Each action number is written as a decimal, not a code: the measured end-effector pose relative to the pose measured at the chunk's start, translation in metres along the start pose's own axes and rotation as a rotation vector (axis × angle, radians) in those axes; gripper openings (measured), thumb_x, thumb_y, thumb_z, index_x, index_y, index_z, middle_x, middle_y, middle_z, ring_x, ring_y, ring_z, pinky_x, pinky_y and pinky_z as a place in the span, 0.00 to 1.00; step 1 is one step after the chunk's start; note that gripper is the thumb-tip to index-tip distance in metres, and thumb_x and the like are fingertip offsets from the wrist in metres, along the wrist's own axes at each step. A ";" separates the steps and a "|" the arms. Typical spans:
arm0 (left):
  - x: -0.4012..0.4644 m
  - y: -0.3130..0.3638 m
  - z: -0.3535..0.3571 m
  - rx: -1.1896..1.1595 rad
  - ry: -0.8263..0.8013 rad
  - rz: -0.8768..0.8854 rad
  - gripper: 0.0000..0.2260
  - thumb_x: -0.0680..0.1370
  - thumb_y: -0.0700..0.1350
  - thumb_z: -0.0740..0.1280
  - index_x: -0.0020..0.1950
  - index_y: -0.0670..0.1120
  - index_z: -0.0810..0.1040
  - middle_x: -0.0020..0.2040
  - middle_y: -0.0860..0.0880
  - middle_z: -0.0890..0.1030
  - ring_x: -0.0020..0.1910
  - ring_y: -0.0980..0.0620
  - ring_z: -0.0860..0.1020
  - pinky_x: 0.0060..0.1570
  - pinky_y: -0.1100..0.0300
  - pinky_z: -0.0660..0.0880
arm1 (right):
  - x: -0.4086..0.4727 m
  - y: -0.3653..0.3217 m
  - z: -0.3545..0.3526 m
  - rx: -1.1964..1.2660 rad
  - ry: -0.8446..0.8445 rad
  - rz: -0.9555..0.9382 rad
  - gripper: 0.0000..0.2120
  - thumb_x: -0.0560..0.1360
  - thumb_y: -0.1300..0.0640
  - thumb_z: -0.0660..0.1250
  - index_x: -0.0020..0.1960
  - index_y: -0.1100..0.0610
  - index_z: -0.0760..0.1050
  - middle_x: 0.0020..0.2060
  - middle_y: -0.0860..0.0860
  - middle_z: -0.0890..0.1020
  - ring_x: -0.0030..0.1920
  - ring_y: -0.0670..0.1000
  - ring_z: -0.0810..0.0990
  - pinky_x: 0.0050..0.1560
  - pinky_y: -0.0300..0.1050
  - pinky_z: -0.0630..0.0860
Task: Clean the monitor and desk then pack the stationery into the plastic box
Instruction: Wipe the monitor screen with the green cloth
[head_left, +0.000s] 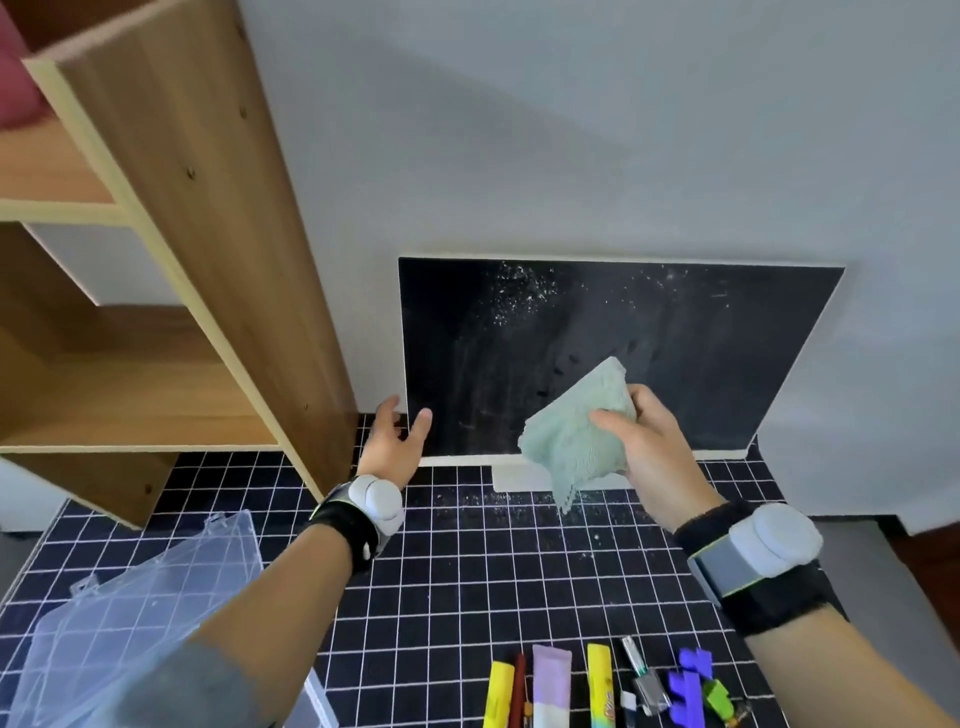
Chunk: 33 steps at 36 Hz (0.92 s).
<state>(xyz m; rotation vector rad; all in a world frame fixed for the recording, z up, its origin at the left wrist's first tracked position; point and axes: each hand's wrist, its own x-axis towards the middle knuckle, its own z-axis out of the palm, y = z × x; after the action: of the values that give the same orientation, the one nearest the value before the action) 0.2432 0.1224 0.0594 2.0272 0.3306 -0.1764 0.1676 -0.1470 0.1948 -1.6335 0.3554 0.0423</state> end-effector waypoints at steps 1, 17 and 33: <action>0.006 0.002 -0.001 -0.011 -0.024 0.005 0.30 0.79 0.64 0.61 0.77 0.54 0.59 0.72 0.47 0.71 0.69 0.46 0.73 0.66 0.52 0.69 | 0.002 -0.005 0.004 -0.011 0.010 -0.024 0.07 0.78 0.59 0.66 0.56 0.57 0.73 0.53 0.57 0.81 0.56 0.59 0.81 0.53 0.62 0.79; 0.035 0.008 -0.005 -0.059 -0.171 0.096 0.21 0.83 0.59 0.57 0.68 0.47 0.72 0.62 0.57 0.76 0.61 0.57 0.72 0.60 0.62 0.65 | 0.044 -0.069 0.059 -0.257 0.110 -0.537 0.06 0.81 0.63 0.59 0.57 0.56 0.69 0.41 0.48 0.72 0.35 0.39 0.70 0.36 0.31 0.69; 0.050 0.020 0.002 -0.076 -0.147 0.135 0.26 0.79 0.67 0.56 0.60 0.47 0.75 0.54 0.52 0.82 0.56 0.51 0.79 0.60 0.53 0.74 | 0.118 -0.069 0.101 -0.605 0.289 -0.705 0.16 0.80 0.59 0.60 0.67 0.51 0.71 0.50 0.52 0.73 0.52 0.53 0.72 0.49 0.43 0.68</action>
<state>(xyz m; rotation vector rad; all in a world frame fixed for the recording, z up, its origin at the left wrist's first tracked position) 0.2972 0.1198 0.0618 1.9411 0.1064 -0.2239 0.3158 -0.0688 0.2227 -2.2920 -0.0478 -0.6820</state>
